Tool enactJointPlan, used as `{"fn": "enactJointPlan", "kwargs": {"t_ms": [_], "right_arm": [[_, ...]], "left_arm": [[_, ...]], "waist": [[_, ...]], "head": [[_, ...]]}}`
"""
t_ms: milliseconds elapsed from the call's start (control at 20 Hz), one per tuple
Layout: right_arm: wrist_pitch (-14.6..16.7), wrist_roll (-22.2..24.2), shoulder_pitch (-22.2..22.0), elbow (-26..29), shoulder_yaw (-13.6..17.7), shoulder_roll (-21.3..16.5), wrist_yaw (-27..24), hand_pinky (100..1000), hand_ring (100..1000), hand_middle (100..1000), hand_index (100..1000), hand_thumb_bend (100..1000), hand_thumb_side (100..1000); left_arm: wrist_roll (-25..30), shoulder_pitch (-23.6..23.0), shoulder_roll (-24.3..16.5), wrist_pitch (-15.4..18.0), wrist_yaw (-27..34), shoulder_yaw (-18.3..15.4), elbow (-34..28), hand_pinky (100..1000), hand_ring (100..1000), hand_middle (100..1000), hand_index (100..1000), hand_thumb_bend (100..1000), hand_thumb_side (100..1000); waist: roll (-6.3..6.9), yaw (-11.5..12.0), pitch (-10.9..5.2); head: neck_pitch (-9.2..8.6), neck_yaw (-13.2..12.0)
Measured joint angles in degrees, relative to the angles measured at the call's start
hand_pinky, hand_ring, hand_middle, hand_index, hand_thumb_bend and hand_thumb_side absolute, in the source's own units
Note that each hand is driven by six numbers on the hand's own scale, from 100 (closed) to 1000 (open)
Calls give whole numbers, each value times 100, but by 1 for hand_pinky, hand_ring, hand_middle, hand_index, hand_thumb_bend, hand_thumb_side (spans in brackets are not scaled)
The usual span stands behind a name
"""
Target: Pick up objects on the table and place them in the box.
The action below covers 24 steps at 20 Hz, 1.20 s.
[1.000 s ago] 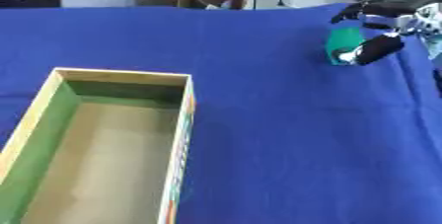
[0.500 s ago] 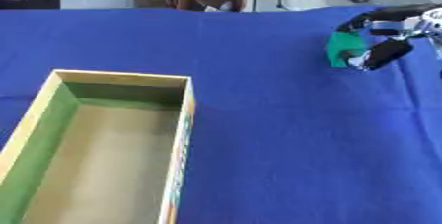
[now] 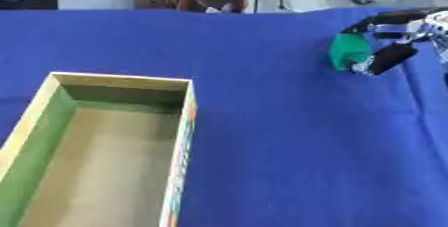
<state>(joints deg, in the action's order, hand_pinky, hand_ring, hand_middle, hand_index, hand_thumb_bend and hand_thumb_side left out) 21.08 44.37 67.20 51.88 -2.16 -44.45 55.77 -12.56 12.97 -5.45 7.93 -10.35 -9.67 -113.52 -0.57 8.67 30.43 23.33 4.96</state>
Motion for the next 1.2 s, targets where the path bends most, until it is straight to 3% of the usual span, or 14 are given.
{"fn": "enactJointPlan", "kwargs": {"t_ms": [400, 600, 850, 1050, 1200], "right_arm": [[1, -107, -25, 39, 4, -122, 254, 849, 1000, 838, 952, 297, 555], [8, -226, -11, 51, 27, -127, 266, 807, 964, 757, 847, 251, 560], [3, -543, -9, 109, 44, -130, 265, 755, 911, 641, 682, 100, 575], [-32, -857, -15, 123, 36, -127, 231, 734, 897, 597, 537, 100, 567], [-79, -1077, -14, 139, 35, -127, 201, 718, 883, 562, 445, 100, 500]], "left_arm": [[60, 33, 0, 5, -25, 33, 0, 100, 334, 361, 508, 100, 880], [87, 35, 0, 3, -33, 35, 0, 100, 334, 362, 508, 100, 876], [115, 34, 0, -6, -54, 35, 0, 100, 335, 363, 508, 100, 880], [128, 30, 1, -18, -77, 35, 0, 100, 336, 363, 508, 100, 882], [144, 25, 1, -34, -79, 35, 0, 100, 336, 364, 508, 100, 882]], "waist": [[-31, 39, 67], [-28, 43, 84], [-22, 14, 96], [-1, -4, 96], [-2, -22, 94]], "head": [[-89, 114], [-119, 125], [-117, 119], [-75, 101], [-39, 89]]}}
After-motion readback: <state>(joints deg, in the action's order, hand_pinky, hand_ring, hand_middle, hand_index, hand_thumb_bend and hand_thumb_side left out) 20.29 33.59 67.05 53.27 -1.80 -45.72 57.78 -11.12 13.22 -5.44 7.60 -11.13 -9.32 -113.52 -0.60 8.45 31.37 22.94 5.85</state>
